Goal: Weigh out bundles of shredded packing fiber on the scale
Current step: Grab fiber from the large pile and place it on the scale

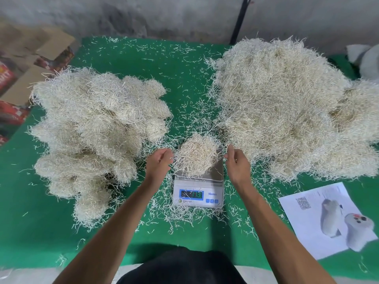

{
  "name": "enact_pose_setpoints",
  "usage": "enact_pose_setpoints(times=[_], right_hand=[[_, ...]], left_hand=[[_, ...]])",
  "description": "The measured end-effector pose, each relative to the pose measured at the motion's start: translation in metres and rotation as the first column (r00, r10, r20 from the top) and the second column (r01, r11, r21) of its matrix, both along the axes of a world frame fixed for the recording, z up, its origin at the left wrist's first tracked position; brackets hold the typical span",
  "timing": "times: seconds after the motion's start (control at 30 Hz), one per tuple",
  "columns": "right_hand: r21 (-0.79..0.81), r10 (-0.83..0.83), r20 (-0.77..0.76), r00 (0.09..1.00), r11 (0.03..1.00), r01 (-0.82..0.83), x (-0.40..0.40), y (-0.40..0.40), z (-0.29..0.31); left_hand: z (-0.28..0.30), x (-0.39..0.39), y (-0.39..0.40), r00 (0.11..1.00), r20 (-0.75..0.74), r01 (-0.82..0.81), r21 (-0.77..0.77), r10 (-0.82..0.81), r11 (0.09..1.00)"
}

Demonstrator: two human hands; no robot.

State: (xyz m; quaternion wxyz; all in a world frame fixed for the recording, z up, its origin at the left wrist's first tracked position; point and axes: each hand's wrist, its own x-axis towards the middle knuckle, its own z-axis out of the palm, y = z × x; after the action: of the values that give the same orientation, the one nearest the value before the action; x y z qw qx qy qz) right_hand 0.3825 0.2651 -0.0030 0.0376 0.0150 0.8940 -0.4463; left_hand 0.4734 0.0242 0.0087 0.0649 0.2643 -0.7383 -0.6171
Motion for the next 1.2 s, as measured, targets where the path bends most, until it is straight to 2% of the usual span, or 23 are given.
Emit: enact_pose_setpoints(times=[0.23,0.37,0.43,0.53,0.7,0.77,0.83,0.87,0.93,1.03,1.13,1.2], right_hand=[[-0.001,-0.033,-0.001,0.999,0.999,0.033,-0.004,-0.002,-0.005],[-0.033,-0.041,0.005,0.999,0.999,0.041,-0.013,-0.005,-0.006],[-0.057,-0.031,-0.013,0.999,0.998,0.030,-0.019,-0.011,-0.006],[-0.157,0.022,0.030,0.999,0.987,-0.017,-0.030,-0.026,-0.006],[-0.387,0.289,0.196,0.937,0.901,-0.197,-0.016,-0.083,0.002],[-0.449,0.375,0.229,0.898,0.860,-0.244,-0.010,-0.110,0.009],[-0.563,0.363,0.242,0.900,0.807,-0.175,-0.018,-0.124,0.018],[-0.597,0.334,0.232,0.914,0.790,-0.137,-0.028,-0.125,0.022],[-0.641,0.261,0.182,0.948,0.763,-0.087,-0.052,-0.120,0.033],[-0.685,0.225,0.115,0.967,0.724,-0.087,-0.087,-0.116,0.058],[-0.467,0.460,0.067,0.885,0.799,-0.380,-0.110,-0.111,0.083],[-0.314,0.587,0.039,0.809,0.776,-0.548,-0.131,-0.099,0.095]], left_hand=[[0.004,-0.010,0.004,1.000,0.005,-0.029,0.047,0.029,0.998],[0.008,-0.017,0.005,0.998,0.014,-0.061,-0.025,0.061,0.998],[0.007,-0.023,0.008,0.996,0.075,-0.043,-0.082,0.049,0.996],[0.008,-0.034,0.022,0.962,0.274,-0.009,-0.005,0.010,1.000],[0.006,-0.064,0.045,0.919,0.391,0.002,0.115,-0.047,0.993],[0.009,-0.079,0.040,0.917,0.396,-0.116,0.165,0.042,0.979],[0.019,-0.093,0.025,0.932,0.324,-0.226,0.162,0.165,0.960],[0.027,-0.099,0.014,0.942,0.281,-0.231,0.138,0.186,0.963],[0.043,-0.112,-0.009,0.967,0.215,-0.157,0.084,0.135,0.984],[0.061,-0.129,-0.033,0.983,0.152,0.081,0.121,-0.099,0.989],[0.074,-0.136,-0.037,0.931,0.200,0.293,0.089,-0.305,0.952],[0.074,-0.136,-0.037,0.918,0.208,0.334,0.050,-0.337,0.941]])
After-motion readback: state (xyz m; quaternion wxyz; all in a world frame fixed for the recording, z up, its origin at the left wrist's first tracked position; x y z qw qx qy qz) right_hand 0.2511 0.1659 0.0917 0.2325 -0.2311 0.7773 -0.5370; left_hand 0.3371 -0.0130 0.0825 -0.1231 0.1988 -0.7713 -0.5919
